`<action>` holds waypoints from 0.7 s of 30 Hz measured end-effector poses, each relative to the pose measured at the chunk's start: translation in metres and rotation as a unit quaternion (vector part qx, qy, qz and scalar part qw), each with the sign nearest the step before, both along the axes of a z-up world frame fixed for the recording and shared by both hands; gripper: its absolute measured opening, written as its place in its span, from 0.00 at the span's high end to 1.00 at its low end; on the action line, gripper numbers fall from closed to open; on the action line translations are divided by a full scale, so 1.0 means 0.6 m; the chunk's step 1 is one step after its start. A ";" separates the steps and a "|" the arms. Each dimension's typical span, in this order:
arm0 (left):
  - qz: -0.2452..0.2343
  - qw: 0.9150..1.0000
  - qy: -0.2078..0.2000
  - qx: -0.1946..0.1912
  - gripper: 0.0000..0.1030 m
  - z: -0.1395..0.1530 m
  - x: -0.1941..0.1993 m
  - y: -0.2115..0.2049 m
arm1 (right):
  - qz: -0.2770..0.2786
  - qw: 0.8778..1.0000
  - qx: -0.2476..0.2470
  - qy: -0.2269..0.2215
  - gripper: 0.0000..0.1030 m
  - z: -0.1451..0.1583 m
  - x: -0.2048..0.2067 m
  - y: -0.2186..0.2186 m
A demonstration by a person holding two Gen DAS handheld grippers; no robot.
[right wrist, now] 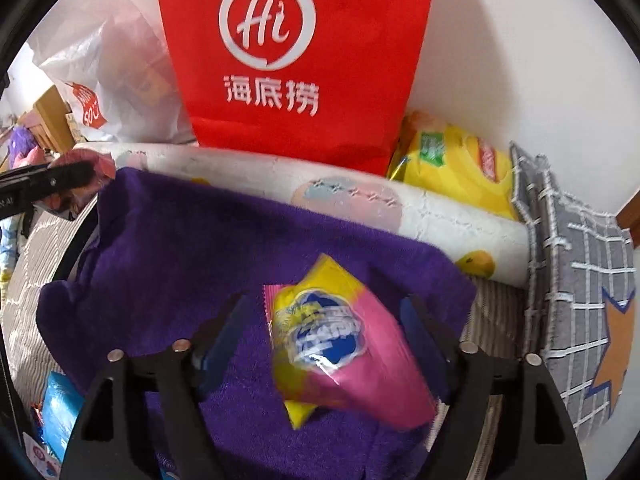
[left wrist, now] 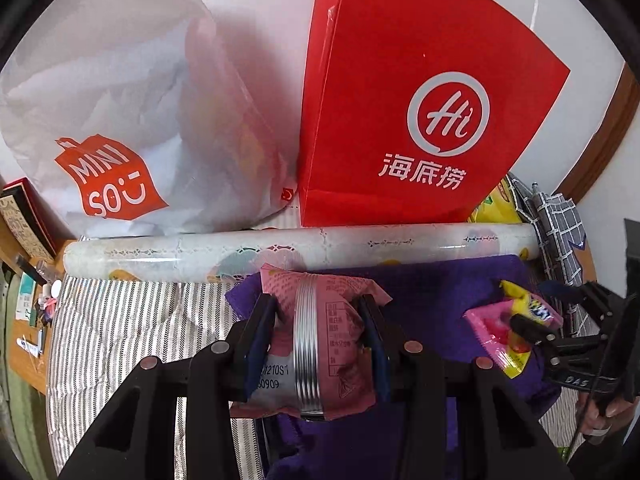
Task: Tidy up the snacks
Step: 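Open right tool dropping chip bag on towel while left tool releases pink packet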
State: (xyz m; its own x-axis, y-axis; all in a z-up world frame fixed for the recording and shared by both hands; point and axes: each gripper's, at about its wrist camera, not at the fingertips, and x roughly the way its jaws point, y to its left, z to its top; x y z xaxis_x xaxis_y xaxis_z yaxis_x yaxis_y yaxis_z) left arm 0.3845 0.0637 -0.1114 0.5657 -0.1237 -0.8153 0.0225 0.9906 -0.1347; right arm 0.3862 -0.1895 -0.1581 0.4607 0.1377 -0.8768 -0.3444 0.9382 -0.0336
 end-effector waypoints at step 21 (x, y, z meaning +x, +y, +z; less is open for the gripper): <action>-0.001 0.998 0.060 0.019 0.60 -0.065 0.022 -0.031 | -0.038 0.996 0.030 -0.069 0.19 0.093 -0.022 -0.016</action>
